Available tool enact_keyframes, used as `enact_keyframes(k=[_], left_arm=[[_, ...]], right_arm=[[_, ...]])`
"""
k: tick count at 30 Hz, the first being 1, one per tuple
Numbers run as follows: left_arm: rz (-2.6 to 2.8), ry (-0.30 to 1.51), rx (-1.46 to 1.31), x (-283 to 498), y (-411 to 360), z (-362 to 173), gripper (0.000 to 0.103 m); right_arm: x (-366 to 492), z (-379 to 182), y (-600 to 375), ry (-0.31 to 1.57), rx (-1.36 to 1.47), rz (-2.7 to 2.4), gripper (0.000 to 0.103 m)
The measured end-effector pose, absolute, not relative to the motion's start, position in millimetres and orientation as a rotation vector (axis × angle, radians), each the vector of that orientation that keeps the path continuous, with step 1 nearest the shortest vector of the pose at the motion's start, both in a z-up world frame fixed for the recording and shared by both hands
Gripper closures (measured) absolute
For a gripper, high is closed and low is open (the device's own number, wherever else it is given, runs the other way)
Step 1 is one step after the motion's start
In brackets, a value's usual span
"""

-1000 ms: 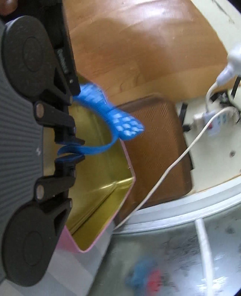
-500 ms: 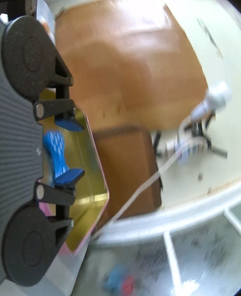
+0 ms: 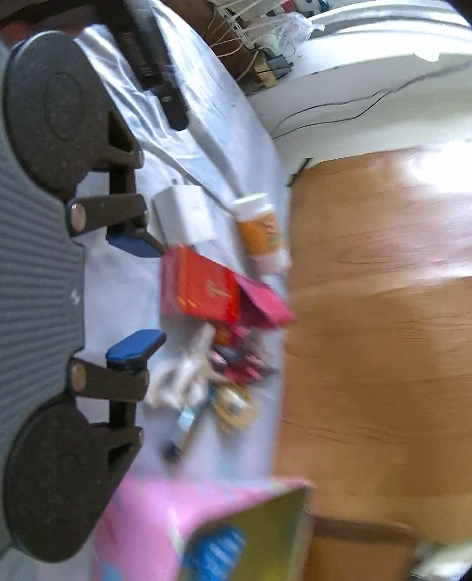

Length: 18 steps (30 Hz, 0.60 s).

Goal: Organize rigid objects
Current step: 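Move the open right gripper back over the items on the bed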

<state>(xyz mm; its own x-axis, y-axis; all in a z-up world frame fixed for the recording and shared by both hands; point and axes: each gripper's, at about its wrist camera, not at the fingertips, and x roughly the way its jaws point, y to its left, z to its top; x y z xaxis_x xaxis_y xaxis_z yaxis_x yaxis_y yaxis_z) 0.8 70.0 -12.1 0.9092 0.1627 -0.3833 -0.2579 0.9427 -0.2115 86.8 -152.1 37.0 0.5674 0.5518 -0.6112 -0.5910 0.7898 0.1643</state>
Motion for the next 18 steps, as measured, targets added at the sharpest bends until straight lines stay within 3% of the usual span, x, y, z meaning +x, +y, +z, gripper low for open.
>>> enact_keyframes(k=[2, 7, 9, 13, 18], left_arm=[[0.222, 0.351, -0.243, 2, 66, -12, 0.079], [0.227, 0.279, -0.214, -14, 59, -10, 0.069], [0.237, 0.28, -0.239, -15, 64, -11, 0.068], [0.227, 0.309, -0.297, -13, 77, -13, 0.068], [0.222, 0.312, -0.343, -15, 88, -14, 0.064]], right_arm=[[99, 27, -138, 0.782, -0.08, 0.647, 0.055], [109, 27, -119, 0.764, -0.096, 0.622, 0.052], [116, 23, -112, 0.761, -0.097, 0.616, 0.052], [121, 16, -85, 0.691, -0.191, 0.595, 0.064], [110, 23, -97, 0.682, -0.138, 0.665, 0.062]])
